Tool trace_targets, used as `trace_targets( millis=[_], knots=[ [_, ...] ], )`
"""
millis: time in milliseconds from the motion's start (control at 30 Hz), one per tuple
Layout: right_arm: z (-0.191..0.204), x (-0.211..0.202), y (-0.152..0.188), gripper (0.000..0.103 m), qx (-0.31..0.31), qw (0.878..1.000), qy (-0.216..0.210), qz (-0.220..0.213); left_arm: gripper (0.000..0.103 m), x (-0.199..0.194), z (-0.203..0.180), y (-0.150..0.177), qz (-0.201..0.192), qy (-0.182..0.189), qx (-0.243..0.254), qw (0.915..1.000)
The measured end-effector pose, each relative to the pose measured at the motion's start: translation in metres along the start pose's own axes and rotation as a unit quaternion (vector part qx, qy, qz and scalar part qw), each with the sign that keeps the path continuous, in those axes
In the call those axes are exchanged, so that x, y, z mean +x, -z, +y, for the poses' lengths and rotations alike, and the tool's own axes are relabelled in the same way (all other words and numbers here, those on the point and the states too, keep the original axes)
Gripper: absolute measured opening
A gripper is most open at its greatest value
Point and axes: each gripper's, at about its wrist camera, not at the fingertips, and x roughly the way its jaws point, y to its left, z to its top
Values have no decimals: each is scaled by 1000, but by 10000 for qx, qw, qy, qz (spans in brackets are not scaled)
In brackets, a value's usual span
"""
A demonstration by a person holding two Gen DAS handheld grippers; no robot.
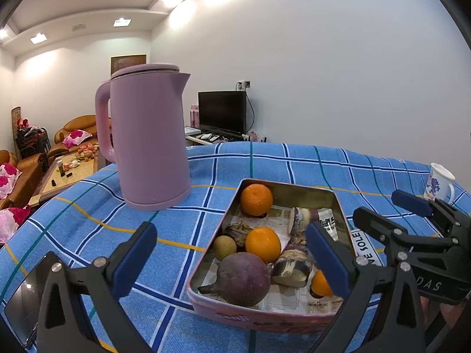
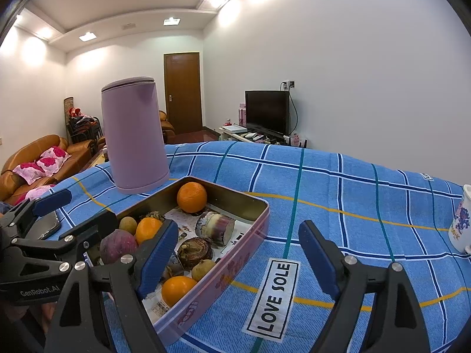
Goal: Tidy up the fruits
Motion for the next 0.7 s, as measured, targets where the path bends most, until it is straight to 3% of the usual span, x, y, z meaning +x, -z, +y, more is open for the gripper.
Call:
trace_targets(
  millis=[700],
  knots=[
    [-1,-6,2,85,-6,10000,82,-56,103,-1,-1,0,-32,-33,40,10000]
  ],
)
